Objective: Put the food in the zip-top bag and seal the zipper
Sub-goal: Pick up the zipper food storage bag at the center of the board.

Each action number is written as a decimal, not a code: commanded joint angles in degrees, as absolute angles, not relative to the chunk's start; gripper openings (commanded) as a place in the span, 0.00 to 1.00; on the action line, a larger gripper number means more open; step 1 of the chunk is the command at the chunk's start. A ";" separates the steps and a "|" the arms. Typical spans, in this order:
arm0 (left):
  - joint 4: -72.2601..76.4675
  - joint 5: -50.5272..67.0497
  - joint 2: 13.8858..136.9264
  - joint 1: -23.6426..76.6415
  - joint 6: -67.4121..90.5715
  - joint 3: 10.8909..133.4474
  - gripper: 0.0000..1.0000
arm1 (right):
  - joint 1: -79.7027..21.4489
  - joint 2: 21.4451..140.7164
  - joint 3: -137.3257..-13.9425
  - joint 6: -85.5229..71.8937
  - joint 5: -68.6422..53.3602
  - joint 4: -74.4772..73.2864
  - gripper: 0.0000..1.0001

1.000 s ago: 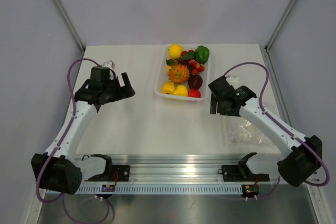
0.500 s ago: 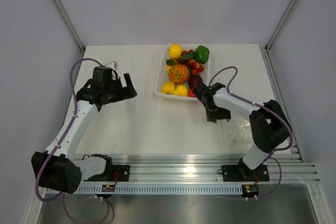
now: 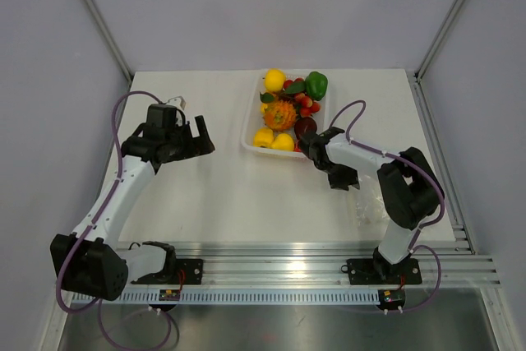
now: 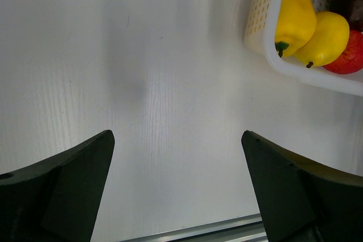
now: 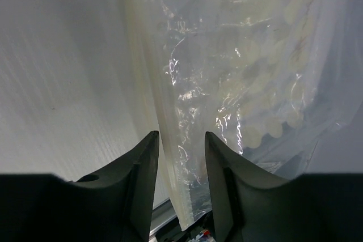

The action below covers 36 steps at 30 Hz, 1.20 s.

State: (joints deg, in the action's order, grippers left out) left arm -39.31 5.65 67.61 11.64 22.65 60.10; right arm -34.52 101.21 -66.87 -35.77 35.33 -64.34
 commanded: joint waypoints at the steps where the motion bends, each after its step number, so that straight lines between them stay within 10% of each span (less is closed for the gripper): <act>1: -37.18 6.24 68.47 11.87 21.71 61.79 0.99 | -34.98 101.16 -68.82 -38.41 38.58 -67.06 0.45; 5: -37.18 6.59 68.47 11.87 21.62 61.87 0.99 | -34.98 102.48 -69.26 -39.20 39.37 -68.02 0.40; 10: -37.27 6.94 68.38 11.87 21.62 61.87 0.99 | -34.98 101.17 -69.17 -39.90 40.34 -68.46 0.00; 36: -10.02 19.87 86.12 43.85 43.50 69.60 0.88 | -34.98 70.05 -72.42 -33.75 17.93 -53.79 0.00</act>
